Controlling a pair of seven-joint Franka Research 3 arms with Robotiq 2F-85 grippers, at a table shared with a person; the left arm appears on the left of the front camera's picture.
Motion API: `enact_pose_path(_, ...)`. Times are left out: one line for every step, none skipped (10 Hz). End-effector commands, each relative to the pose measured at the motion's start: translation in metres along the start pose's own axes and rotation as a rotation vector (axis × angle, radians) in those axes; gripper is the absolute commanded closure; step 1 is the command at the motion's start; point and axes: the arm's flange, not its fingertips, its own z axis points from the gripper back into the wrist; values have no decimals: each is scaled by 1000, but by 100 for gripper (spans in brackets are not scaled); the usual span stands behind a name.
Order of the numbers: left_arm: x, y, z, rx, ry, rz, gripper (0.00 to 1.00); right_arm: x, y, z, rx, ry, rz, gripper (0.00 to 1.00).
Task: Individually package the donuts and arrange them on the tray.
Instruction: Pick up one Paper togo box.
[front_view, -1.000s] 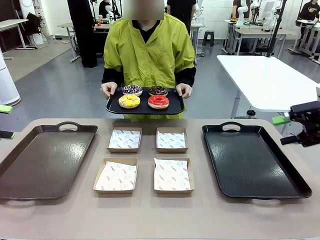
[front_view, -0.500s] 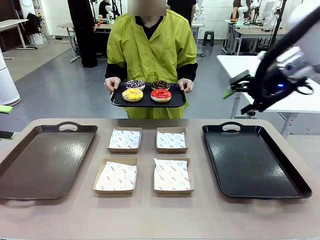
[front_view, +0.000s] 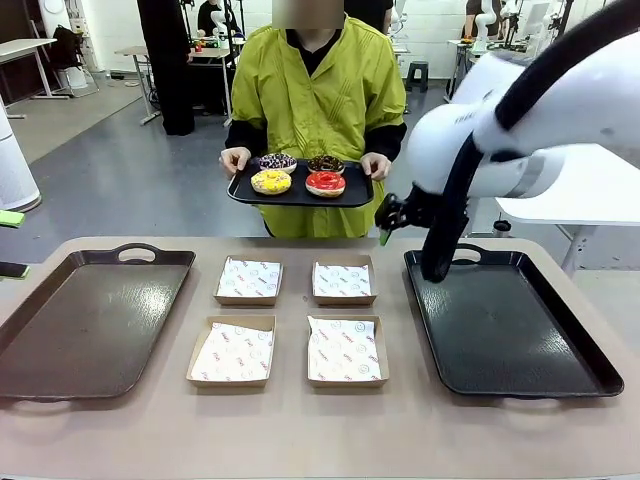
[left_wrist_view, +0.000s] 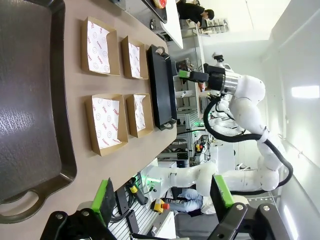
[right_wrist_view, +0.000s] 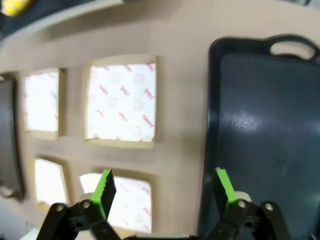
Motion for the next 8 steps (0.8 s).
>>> enact_pose_path(0,-1,1,-19,-5,-8,0,15,15,-14,-61,13,-26,0)
enact_pose_path(0,-1,1,-19,-5,-8,0,16,14,-14,-22,33,-34,0)
enact_pose_path(0,-1,1,-19,-5,-8,0,1,5,-13,-37,10,3,0)
enact_pose_path(0,-1,1,-19,-5,-8,0,1,5,-13,-37,10,3,0)
enact_pose_path(0,-1,1,-19,-5,-8,0,1,5,-13,-37,10,3,0)
enact_pose_path(0,-1,1,-19,-5,-8,0,1,5,-13,-37,10,3,0)
enact_pose_path(0,-1,1,-19,-5,-8,0,1,5,-13,-37,10,3,0)
enact_pose_path(0,-1,1,-19,-5,-8,0,1,5,-13,-37,10,3,0)
